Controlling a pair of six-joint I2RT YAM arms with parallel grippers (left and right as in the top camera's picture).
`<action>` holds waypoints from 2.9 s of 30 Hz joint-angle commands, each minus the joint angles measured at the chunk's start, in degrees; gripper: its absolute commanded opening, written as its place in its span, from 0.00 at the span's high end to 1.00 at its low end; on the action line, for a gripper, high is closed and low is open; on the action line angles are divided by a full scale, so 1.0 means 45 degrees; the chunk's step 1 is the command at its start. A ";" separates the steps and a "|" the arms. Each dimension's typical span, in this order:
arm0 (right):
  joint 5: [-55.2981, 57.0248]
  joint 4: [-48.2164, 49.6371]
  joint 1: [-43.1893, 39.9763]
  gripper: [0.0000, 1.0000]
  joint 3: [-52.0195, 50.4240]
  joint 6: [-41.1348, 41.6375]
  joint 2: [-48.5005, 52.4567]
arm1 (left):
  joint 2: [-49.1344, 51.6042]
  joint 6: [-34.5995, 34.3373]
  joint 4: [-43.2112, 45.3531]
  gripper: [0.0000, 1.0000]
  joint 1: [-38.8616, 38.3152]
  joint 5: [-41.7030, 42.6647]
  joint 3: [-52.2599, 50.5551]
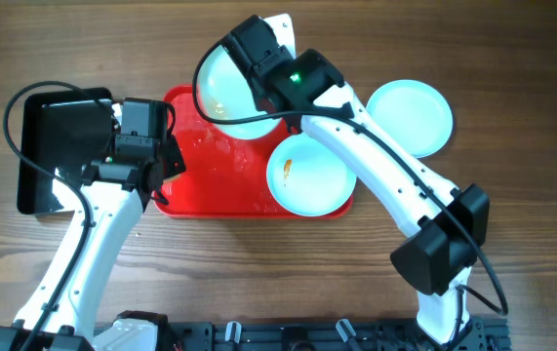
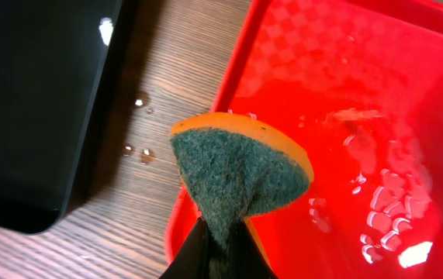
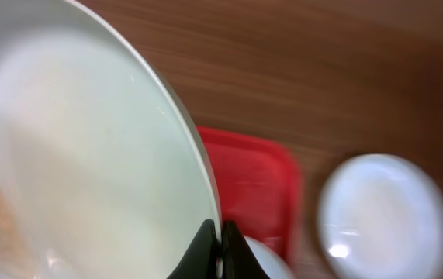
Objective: Clean dirty plates on tray and stack at the side
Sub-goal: 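Carry the lifted plate with the right gripper to the plate stack at right, then release the plate onto the stack and move the right gripper back to the tray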
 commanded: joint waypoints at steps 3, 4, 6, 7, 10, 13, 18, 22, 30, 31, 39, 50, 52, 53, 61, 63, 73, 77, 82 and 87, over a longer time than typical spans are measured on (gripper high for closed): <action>0.5926 -0.0777 0.0976 0.96 0.0083 -0.2040 0.0019 | 0.0097 -0.0141 0.0301 0.96 0.0044 0.2205 0.0107; 0.6509 -0.0777 0.1180 0.96 0.0083 -0.2375 0.0019 | 0.0102 -0.0141 0.0345 0.96 0.0044 0.2443 0.0102; 0.7436 -0.0748 0.1613 0.96 0.0083 -0.3016 0.0019 | 0.0170 -0.0141 0.0525 0.96 0.0044 0.3084 0.0102; 0.7834 -0.0704 0.1807 0.96 0.0083 -0.3254 0.0019 | 0.0233 -0.0136 0.0602 0.96 0.0044 0.3342 0.0102; 0.9185 -0.0311 0.2380 0.96 0.0083 -0.3920 0.0019 | 0.0389 -0.0141 0.0714 0.96 0.0044 0.3740 0.0102; 0.9850 0.0316 0.2681 0.96 0.0083 -0.4862 0.0019 | 0.0588 -0.0141 0.0699 0.96 0.0044 0.3730 0.0102; 1.0006 0.0330 0.2735 0.96 0.0083 -0.4935 0.0019 | 0.0651 -0.0141 0.0593 0.96 0.0044 0.3725 0.0092; 0.9991 0.0330 0.2735 0.96 0.0083 -0.4872 0.0019 | 0.0661 -0.0131 0.0457 0.96 0.0049 0.3721 0.0083; 0.8806 -0.0194 0.2720 0.96 0.0083 -0.3653 0.0019 | 0.0670 -0.0136 0.0413 0.96 0.0049 0.3721 0.0068; 0.8145 -0.0559 0.2652 0.96 0.0083 -0.2837 0.0019 | 0.0670 -0.0136 0.0418 0.96 0.0049 0.3716 0.0058; 0.2064 -0.2963 -0.0233 0.96 0.0083 0.2123 -0.0233 | 0.0670 -0.0136 0.0374 0.96 0.0049 0.3716 0.0058; -0.4478 -0.3929 -0.6654 0.96 -0.0087 0.2346 -0.0262 | 0.0670 -0.0049 0.0321 0.96 0.0049 0.3667 0.0058; -0.4867 -0.4095 -0.7422 0.96 -0.0092 0.1807 -0.0262 | 0.0670 -0.0044 0.0321 0.96 0.0049 0.3653 0.0058; -0.4935 -0.4138 -0.7747 0.96 -0.0136 0.1467 -0.0262 | 0.0670 -0.0044 0.0321 0.96 0.0049 0.3619 0.0058; -0.4935 -0.4114 -0.9510 0.96 -0.1214 0.0787 -0.0262 | 0.0670 -0.0039 0.0321 0.96 0.0049 0.3381 0.0058; -0.4935 -0.3993 -0.9792 0.96 -0.1685 0.0787 -0.0262 | 0.0670 -0.0044 0.0330 0.96 0.0049 0.3381 0.0058; -0.4993 -0.2079 -1.0161 0.96 -0.4046 0.0782 -0.0257 | 0.0670 -0.0044 0.0364 0.96 0.0049 0.3381 0.0058; -0.4988 -0.1632 -1.0161 0.76 -0.4274 0.0787 -0.0257 | 0.0670 -0.0044 0.0369 0.96 0.0049 0.3381 0.0058; -0.5017 -0.1418 -1.0161 0.43 -0.4279 0.0782 -0.0257 | 0.0670 -0.0044 0.0374 0.96 0.0049 0.3381 0.0058; -0.8976 -0.1195 -1.0122 0.41 -0.4279 -0.0670 -0.0262 | 0.0675 -0.0044 0.0529 0.96 0.0049 0.3381 0.0058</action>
